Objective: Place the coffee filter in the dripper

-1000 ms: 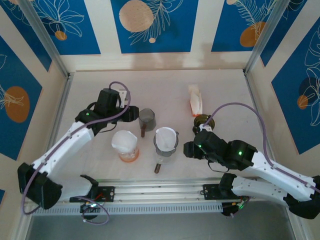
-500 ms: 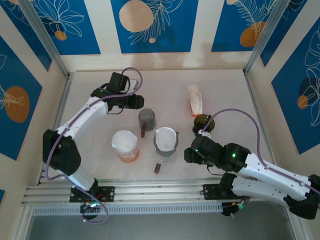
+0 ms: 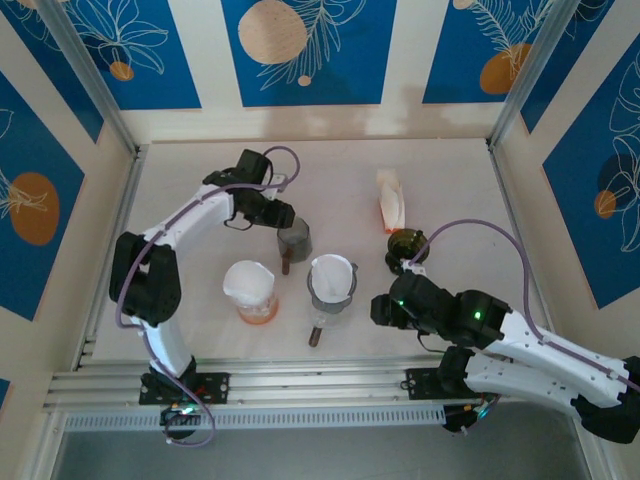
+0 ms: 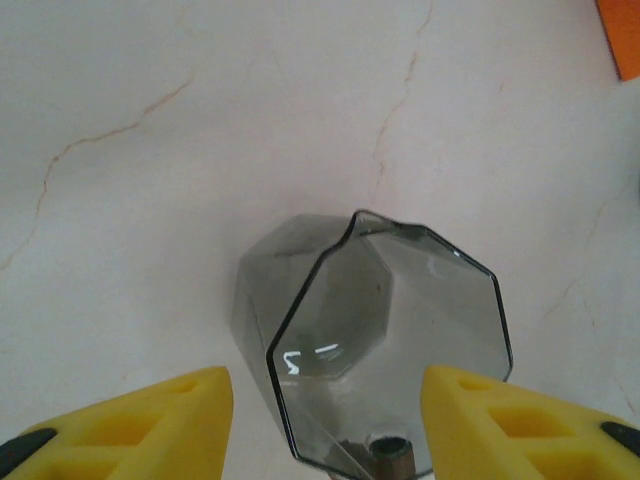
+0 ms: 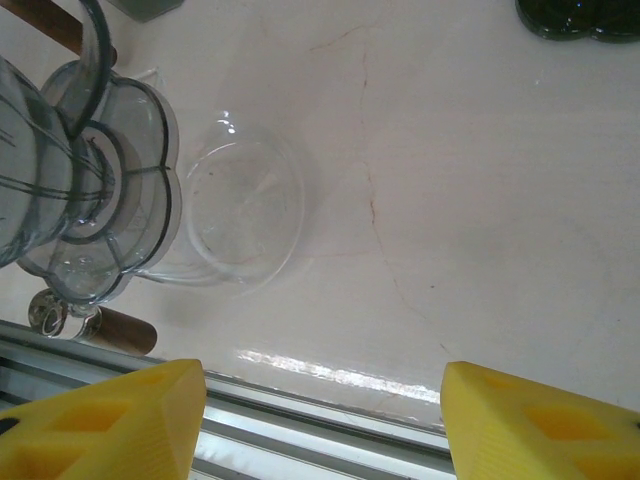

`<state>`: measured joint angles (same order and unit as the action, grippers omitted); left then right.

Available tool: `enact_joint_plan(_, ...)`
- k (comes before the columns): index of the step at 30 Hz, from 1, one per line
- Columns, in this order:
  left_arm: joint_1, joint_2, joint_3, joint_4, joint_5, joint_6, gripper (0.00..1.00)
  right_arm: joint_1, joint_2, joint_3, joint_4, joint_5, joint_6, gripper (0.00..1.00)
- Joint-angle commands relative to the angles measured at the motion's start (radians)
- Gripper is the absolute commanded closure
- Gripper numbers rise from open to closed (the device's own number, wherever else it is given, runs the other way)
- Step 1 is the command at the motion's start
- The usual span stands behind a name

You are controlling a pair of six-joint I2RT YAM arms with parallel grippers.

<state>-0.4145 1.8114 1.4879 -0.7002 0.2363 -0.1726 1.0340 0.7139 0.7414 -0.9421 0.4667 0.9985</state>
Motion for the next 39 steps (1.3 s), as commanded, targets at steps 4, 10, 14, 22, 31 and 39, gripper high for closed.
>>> enact_joint_plan(4, -0.008, 0.072, 0.043, -0.046, 0.02, 0.03, 0.5, 0.005, -0.031, -0.023, -0.03, -0.006, 0.035, 0.36)
enact_joint_plan(10, -0.017, 0.089, 0.041, -0.041, -0.037, 0.025, 0.64, 0.008, -0.033, -0.027, -0.033, -0.011, 0.04, 0.36)
enact_joint_plan(14, -0.017, 0.092, 0.043, -0.033, -0.038, 0.019, 0.72, 0.009, -0.033, -0.043, -0.022, -0.023, 0.051, 0.36)
enact_joint_plan(22, -0.014, 0.115, 0.041, -0.023, -0.005, -0.005, 0.84, 0.033, -0.032, -0.147, 0.08, -0.078, 0.11, 0.36)
enact_joint_plan(31, 0.004, 0.096, 0.038, 0.031, 0.077, -0.085, 1.0, 0.047, 0.025, -0.317, 0.358, -0.219, 0.196, 0.49)
enact_joint_plan(39, 0.071, 0.01, -0.022, 0.09, 0.075, -0.171, 1.0, 0.043, 0.191, -0.345, 0.558, -0.26, 0.213, 0.56)
